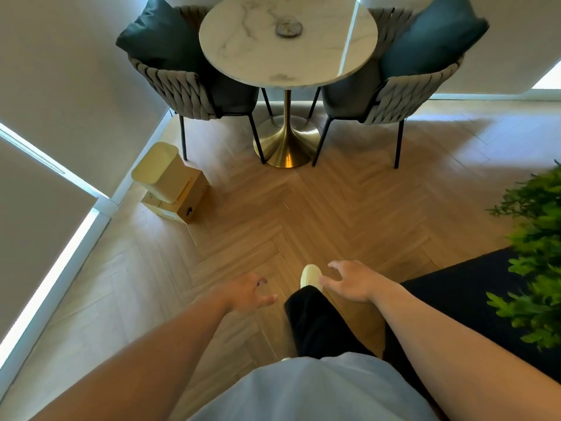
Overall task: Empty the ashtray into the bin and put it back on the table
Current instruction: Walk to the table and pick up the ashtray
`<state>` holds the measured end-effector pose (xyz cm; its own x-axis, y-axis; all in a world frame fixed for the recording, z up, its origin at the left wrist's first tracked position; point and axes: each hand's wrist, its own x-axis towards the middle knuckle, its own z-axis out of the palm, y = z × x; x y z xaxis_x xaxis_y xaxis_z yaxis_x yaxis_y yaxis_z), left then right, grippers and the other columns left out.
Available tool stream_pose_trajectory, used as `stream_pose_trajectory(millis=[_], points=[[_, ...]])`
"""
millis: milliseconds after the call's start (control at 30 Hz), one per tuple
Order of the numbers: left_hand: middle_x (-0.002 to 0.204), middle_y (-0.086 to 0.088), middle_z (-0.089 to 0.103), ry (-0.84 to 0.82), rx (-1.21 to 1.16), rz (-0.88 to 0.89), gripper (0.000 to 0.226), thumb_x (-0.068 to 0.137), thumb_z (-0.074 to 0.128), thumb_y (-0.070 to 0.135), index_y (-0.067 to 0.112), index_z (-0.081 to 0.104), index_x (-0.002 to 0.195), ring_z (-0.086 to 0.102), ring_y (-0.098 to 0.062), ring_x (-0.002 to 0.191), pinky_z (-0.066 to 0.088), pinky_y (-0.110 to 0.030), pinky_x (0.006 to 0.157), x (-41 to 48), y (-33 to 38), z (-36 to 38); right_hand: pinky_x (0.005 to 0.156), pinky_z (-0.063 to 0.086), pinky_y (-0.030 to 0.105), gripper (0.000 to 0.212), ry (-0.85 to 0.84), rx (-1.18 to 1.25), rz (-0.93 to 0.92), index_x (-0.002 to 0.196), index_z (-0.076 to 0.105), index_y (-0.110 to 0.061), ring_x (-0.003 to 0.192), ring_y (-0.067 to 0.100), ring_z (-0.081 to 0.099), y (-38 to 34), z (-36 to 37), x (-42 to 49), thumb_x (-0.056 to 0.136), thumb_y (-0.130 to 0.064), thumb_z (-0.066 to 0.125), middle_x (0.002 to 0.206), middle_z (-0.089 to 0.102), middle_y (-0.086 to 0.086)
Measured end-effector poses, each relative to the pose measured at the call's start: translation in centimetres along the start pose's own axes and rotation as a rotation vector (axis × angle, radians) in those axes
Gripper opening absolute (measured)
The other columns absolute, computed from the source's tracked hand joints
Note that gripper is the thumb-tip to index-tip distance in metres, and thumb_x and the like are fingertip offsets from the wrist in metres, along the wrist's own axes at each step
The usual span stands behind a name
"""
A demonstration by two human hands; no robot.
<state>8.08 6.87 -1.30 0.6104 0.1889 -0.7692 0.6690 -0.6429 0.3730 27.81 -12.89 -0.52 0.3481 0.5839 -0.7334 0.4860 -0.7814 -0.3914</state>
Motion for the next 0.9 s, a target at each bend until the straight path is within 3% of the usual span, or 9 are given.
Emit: stream_pose_trajectory(millis=[467,900], points=[[0.142,0.003,0.052,0.084,-0.022,0.029,0.071,0.086,0.05,0.07,0.03,0.041,0.144,0.052,-0.016,0.123,0.041,-0.029,0.099,15.0,5.5,-20.6,0.114,0.034,0.047,0.082,-0.031,-0.005,0.008,0.154,0.029,-0.023,0.146,0.026,0.031,-0.9,-21.1,15.4,0.089,-0.07,0.045,0.161,0.031,0.005],[0.138,0.001,0.055,0.079,-0.009,0.078,0.065,0.087,0.051,0.067,0.027,0.045,0.138,0.054,-0.016,0.117,0.046,-0.039,0.101,31.3,5.6,-41.2,0.115,0.033,0.044,0.079,0.044,-0.005,0.002,0.153,0.03,-0.021,0.147,0.025,0.029,-5.1,-39.8,32.7,0.091,-0.066,0.047,0.161,0.031,0.005]])
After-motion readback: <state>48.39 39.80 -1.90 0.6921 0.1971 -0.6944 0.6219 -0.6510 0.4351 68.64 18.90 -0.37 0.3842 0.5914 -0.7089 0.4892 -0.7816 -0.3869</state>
